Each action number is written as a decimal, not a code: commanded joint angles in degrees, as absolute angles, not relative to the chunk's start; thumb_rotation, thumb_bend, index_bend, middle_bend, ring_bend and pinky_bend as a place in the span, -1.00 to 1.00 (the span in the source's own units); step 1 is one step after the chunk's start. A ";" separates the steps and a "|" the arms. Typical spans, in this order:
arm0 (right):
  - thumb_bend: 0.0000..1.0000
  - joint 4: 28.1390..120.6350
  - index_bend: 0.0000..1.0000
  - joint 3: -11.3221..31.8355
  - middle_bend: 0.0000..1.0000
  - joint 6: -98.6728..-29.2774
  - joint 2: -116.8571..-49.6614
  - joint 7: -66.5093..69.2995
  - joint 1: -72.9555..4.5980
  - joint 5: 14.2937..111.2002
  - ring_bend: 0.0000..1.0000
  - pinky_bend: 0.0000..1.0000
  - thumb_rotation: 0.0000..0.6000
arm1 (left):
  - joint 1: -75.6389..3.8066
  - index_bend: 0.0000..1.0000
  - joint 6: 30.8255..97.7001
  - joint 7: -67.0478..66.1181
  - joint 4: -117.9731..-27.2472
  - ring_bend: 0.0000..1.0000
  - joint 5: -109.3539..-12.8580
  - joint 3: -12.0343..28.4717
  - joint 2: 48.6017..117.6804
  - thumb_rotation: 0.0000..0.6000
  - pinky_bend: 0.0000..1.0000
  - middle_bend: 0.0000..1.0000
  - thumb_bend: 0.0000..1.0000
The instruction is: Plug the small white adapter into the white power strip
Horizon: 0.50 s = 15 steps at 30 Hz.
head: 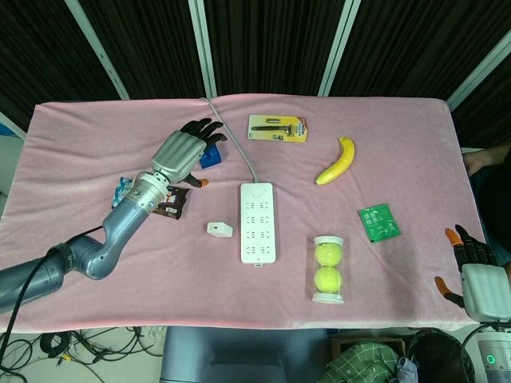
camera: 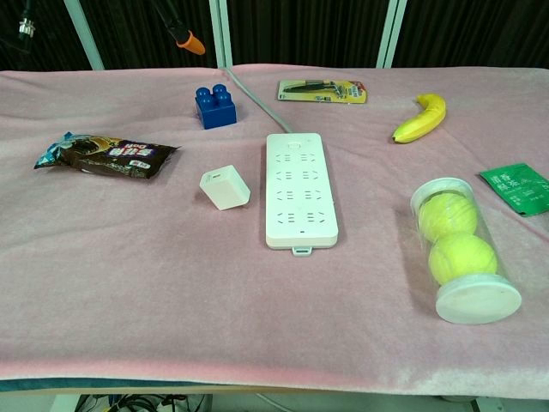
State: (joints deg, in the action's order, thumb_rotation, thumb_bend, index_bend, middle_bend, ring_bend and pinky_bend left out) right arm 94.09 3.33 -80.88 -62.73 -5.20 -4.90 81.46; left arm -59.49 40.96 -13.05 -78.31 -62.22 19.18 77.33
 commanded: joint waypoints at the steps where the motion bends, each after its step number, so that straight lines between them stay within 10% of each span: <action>1: -0.62 94.05 -0.98 3.35 -0.93 -80.88 -62.72 -5.14 -4.91 81.49 -0.76 -0.70 1.00 | -60.26 -0.59 41.22 -13.46 -77.11 -0.97 -62.62 18.50 78.35 1.00 -0.75 -0.86 -0.74; 15: -0.62 94.12 -0.98 3.24 -0.93 -80.64 -62.67 -4.56 -4.88 81.56 -0.76 -0.70 1.00 | -59.58 -0.60 41.25 -11.15 -78.36 -0.97 -61.55 17.13 77.59 1.00 -0.75 -0.87 -0.74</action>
